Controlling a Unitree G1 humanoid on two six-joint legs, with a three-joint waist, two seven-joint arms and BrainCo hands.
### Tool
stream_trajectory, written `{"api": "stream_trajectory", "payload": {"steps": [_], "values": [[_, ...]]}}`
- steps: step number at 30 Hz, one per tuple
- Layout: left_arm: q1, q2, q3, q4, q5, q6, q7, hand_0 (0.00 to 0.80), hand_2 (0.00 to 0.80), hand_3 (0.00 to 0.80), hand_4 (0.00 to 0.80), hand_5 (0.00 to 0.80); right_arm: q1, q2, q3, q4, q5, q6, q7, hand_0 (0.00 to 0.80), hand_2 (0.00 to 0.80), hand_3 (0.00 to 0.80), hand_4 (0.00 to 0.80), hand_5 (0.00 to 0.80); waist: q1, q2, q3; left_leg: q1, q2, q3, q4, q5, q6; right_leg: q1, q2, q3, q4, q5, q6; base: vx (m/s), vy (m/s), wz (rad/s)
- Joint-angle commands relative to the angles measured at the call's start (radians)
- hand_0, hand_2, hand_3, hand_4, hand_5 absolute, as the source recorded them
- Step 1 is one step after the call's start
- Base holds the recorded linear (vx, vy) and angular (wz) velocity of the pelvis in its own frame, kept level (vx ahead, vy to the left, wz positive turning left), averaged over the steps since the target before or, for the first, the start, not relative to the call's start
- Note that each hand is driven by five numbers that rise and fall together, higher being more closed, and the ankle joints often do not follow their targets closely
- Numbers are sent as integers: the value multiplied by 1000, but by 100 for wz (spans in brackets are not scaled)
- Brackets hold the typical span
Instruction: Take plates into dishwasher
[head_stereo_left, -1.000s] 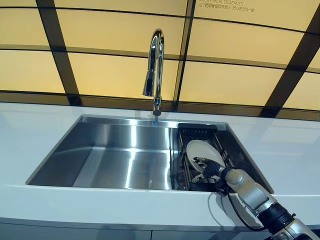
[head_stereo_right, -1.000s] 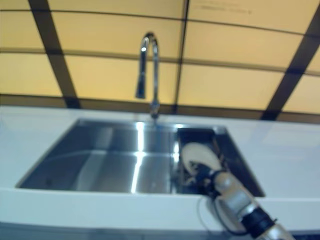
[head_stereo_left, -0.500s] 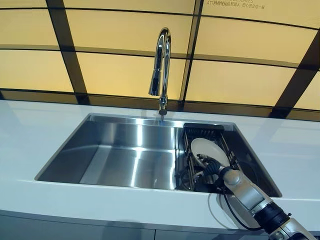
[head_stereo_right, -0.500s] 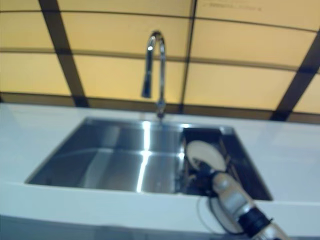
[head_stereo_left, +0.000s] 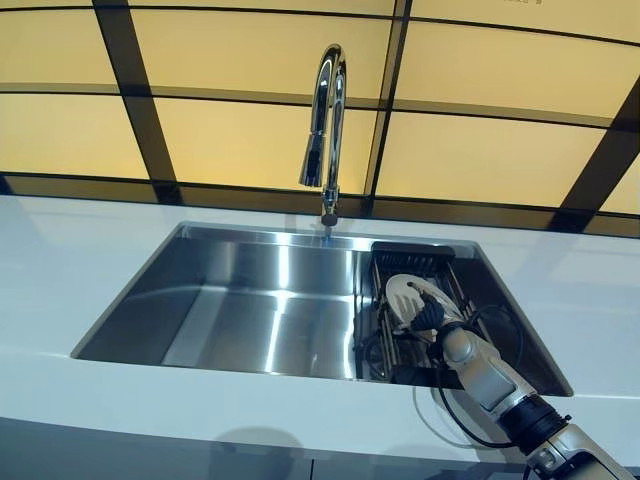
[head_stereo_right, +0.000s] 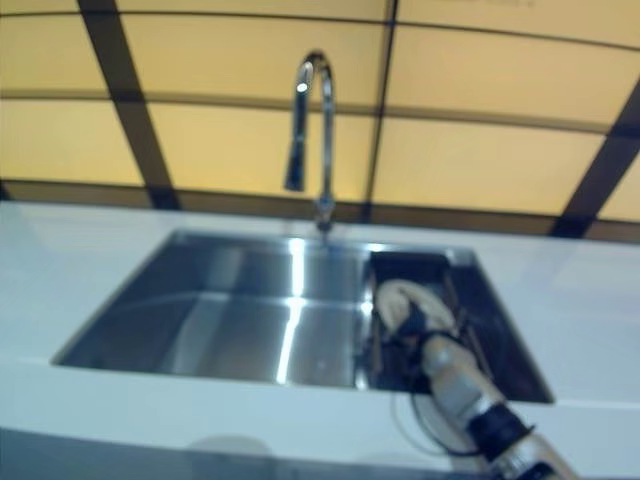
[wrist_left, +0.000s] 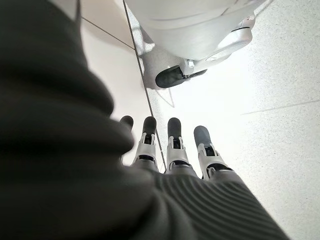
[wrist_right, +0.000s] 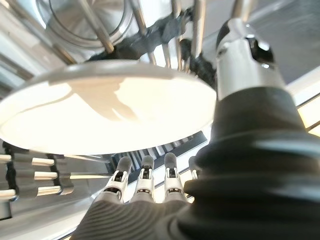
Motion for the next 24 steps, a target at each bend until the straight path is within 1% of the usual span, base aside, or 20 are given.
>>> {"api": "stream_trajectory", "payload": {"steps": [1,7,14,17,18,19,20,24], "values": [[-72,4,-46,26,26,-14,-4,0,0,0,0,0,-103,-42,-3,-4,-95,-50,-59,0,0,0,0,0,36,-16,15,75,-41,20,16,-162,54,-127,11,-16,73,49,14,-1,-6,5],[-71,12,-39,27,31,-17,-10,0,0,0,0,0,-112,-66,-1,23,-125,-59,-61,0,0,0,0,0,41,-17,15,71,-43,14,17,-161,55,-130,9,-19,77,47,15,-2,-5,5],[-78,16,-34,18,29,-13,-12,0,0,0,0,0,-110,-63,3,48,-78,-44,-27,0,0,0,0,0,44,-18,18,67,-42,7,18,-161,56,-134,7,-21,84,44,15,0,0,0],[-80,16,-28,12,33,-6,-13,0,0,0,0,0,-90,-56,3,44,-48,-6,41,0,0,0,0,0,42,-23,18,69,-42,8,18,-160,56,-133,6,-23,86,45,14,0,0,0],[-80,16,-28,12,33,-6,-13,0,0,0,0,0,-89,-56,3,44,-48,-6,42,0,0,0,0,0,42,-23,18,69,-42,8,18,-160,56,-133,6,-23,86,45,14,0,0,0],[-79,18,-25,3,34,1,-13,0,0,0,0,0,-77,-52,2,39,-35,24,75,0,0,0,0,0,40,-24,20,70,-42,9,17,-161,57,-134,7,-21,87,45,14,0,0,0],[-80,18,-23,-3,38,8,-15,0,0,0,0,0,-72,-50,0,38,-28,39,91,0,0,0,0,0,40,-26,20,71,-42,10,16,-161,57,-133,7,-20,86,47,14,0,0,0],[-82,22,-20,-6,39,14,-16,0,0,0,0,0,-68,-41,-4,40,2,76,124,0,0,0,0,0,37,-28,21,71,-42,14,16,-160,58,-134,8,-17,84,50,14,-8,1,0]]}}
